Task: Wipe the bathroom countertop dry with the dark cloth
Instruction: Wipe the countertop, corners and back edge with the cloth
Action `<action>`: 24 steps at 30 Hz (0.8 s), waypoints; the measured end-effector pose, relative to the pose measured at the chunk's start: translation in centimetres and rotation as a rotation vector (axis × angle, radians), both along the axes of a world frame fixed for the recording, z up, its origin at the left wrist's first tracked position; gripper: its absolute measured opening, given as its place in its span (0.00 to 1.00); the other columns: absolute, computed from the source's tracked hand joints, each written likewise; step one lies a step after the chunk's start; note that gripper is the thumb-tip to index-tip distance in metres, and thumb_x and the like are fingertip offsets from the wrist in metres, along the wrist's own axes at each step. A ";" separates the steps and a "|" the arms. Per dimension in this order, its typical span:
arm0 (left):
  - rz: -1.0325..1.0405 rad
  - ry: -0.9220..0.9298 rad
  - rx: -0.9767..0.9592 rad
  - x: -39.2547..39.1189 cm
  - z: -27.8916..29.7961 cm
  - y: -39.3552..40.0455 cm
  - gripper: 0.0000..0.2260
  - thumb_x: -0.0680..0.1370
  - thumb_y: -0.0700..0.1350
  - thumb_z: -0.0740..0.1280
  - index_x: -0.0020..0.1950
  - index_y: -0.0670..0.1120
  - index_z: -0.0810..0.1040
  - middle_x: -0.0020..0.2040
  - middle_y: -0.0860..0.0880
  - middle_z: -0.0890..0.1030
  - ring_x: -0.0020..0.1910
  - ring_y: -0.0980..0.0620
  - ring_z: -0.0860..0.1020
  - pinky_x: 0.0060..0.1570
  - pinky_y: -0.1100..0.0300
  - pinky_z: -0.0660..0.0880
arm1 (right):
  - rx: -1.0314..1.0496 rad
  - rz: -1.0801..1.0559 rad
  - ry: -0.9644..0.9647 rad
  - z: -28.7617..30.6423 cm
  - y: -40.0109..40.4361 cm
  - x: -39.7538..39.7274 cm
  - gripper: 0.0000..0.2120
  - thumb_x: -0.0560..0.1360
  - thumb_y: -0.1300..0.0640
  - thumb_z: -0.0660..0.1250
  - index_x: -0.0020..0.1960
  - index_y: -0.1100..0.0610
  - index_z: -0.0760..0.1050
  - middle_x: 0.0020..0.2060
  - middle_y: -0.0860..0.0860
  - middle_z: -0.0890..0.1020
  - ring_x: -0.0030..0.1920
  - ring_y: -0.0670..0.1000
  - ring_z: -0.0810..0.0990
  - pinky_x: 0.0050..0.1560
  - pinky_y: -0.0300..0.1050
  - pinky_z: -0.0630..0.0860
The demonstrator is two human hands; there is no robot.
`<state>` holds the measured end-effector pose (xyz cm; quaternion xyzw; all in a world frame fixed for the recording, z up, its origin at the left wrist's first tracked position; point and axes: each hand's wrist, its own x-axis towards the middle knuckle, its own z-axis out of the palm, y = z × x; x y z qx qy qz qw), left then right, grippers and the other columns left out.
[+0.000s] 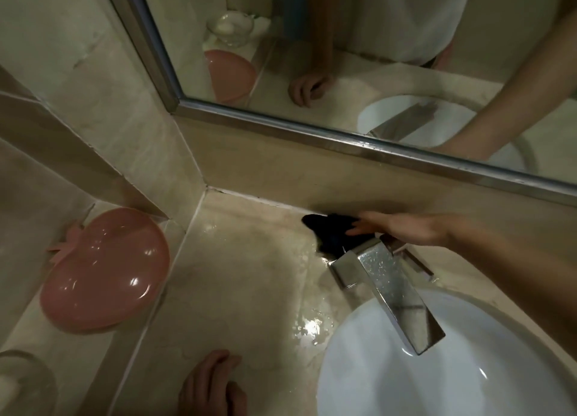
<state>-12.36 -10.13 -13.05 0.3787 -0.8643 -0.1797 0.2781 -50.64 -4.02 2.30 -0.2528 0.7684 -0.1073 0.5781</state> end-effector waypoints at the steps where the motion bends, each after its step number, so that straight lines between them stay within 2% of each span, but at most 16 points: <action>1: -0.014 0.007 0.005 0.0 0.0 -0.1 0.15 0.67 0.43 0.57 0.50 0.55 0.75 0.47 0.47 0.83 0.42 0.51 0.72 0.47 0.57 0.70 | -0.014 -0.026 -0.005 -0.1 0.6 -0.3 0.24 0.85 0.41 0.43 0.76 0.46 0.65 0.67 0.37 0.74 0.64 0.42 0.72 0.55 0.31 0.71; 3: -0.045 0.016 0.012 0.2 -0.1 -0.3 0.15 0.68 0.43 0.57 0.51 0.55 0.75 0.49 0.49 0.81 0.42 0.52 0.73 0.51 0.62 0.69 | -0.034 -0.040 -0.016 -0.6 0.9 -0.9 0.25 0.85 0.42 0.43 0.77 0.48 0.65 0.65 0.39 0.77 0.62 0.41 0.75 0.56 0.31 0.71; 7: -0.057 -0.058 0.026 0.8 -0.1 -0.1 0.15 0.70 0.42 0.58 0.48 0.48 0.83 0.46 0.42 0.83 0.44 0.50 0.73 0.62 0.69 0.64 | -0.066 -0.016 -0.054 -0.8 0.3 -0.7 0.23 0.84 0.40 0.45 0.73 0.43 0.66 0.66 0.41 0.77 0.59 0.46 0.78 0.56 0.36 0.73; 10: -0.038 -0.090 0.048 0.4 0.5 0.4 0.16 0.72 0.43 0.57 0.43 0.41 0.85 0.46 0.40 0.83 0.45 0.50 0.73 0.64 0.70 0.62 | -0.136 -0.056 -0.075 -1.5 1.2 -0.9 0.21 0.85 0.40 0.43 0.73 0.41 0.64 0.66 0.40 0.77 0.57 0.36 0.75 0.55 0.32 0.71; 12: -0.035 -0.077 0.047 0.0 0.8 0.6 0.17 0.72 0.43 0.56 0.41 0.39 0.85 0.45 0.39 0.83 0.44 0.49 0.72 0.64 0.70 0.62 | -0.207 -0.097 -0.073 -2.1 2.6 -1.5 0.23 0.85 0.41 0.42 0.75 0.44 0.63 0.67 0.43 0.78 0.61 0.39 0.76 0.60 0.31 0.68; 14: -0.029 -0.072 0.043 -0.3 1.0 0.5 0.17 0.71 0.43 0.56 0.41 0.39 0.85 0.44 0.38 0.83 0.43 0.49 0.72 0.63 0.71 0.62 | -0.280 -0.126 -0.057 -2.3 4.5 -2.2 0.26 0.85 0.40 0.41 0.76 0.45 0.65 0.69 0.42 0.75 0.67 0.41 0.73 0.70 0.35 0.63; 16: -0.022 -0.083 0.038 -0.1 0.9 0.4 0.17 0.71 0.43 0.56 0.41 0.38 0.85 0.44 0.37 0.83 0.43 0.48 0.72 0.63 0.71 0.62 | -0.298 -0.161 -0.036 -2.9 7.1 -2.6 0.25 0.84 0.38 0.41 0.74 0.43 0.65 0.69 0.39 0.71 0.70 0.41 0.69 0.74 0.40 0.56; 17: -0.014 -0.086 0.034 0.0 0.8 0.5 0.17 0.71 0.43 0.57 0.41 0.38 0.85 0.44 0.37 0.83 0.43 0.47 0.72 0.63 0.70 0.62 | -0.309 -0.176 -0.028 -3.4 8.4 -2.6 0.24 0.83 0.35 0.42 0.72 0.40 0.66 0.68 0.39 0.72 0.70 0.42 0.70 0.76 0.42 0.56; 19: 0.003 -0.090 0.017 0.0 0.8 0.5 0.17 0.71 0.43 0.57 0.41 0.38 0.85 0.44 0.36 0.83 0.43 0.47 0.72 0.63 0.69 0.63 | -0.360 -0.144 0.114 -5.0 10.7 -2.7 0.26 0.80 0.33 0.45 0.68 0.39 0.72 0.68 0.39 0.76 0.71 0.43 0.72 0.77 0.47 0.59; 20: 0.006 -0.095 0.011 0.0 0.8 0.6 0.17 0.71 0.43 0.57 0.42 0.38 0.85 0.44 0.37 0.83 0.43 0.46 0.72 0.63 0.69 0.63 | -0.394 -0.072 0.270 -6.0 11.4 -2.3 0.24 0.81 0.34 0.47 0.66 0.41 0.74 0.68 0.40 0.76 0.71 0.45 0.72 0.76 0.47 0.62; 22: 0.012 -0.101 0.000 -0.1 1.0 0.8 0.17 0.70 0.43 0.57 0.42 0.38 0.85 0.45 0.37 0.83 0.44 0.47 0.72 0.60 0.66 0.66 | -0.482 0.090 0.561 -7.8 11.8 -0.9 0.21 0.82 0.40 0.52 0.64 0.47 0.78 0.67 0.47 0.76 0.68 0.51 0.72 0.70 0.52 0.69; 24: 0.009 -0.111 0.003 0.0 1.1 0.8 0.17 0.70 0.43 0.57 0.42 0.39 0.85 0.46 0.37 0.83 0.44 0.46 0.72 0.54 0.58 0.70 | -0.618 0.106 0.766 -8.7 10.6 1.3 0.18 0.80 0.42 0.55 0.62 0.48 0.76 0.62 0.55 0.79 0.60 0.53 0.72 0.61 0.56 0.74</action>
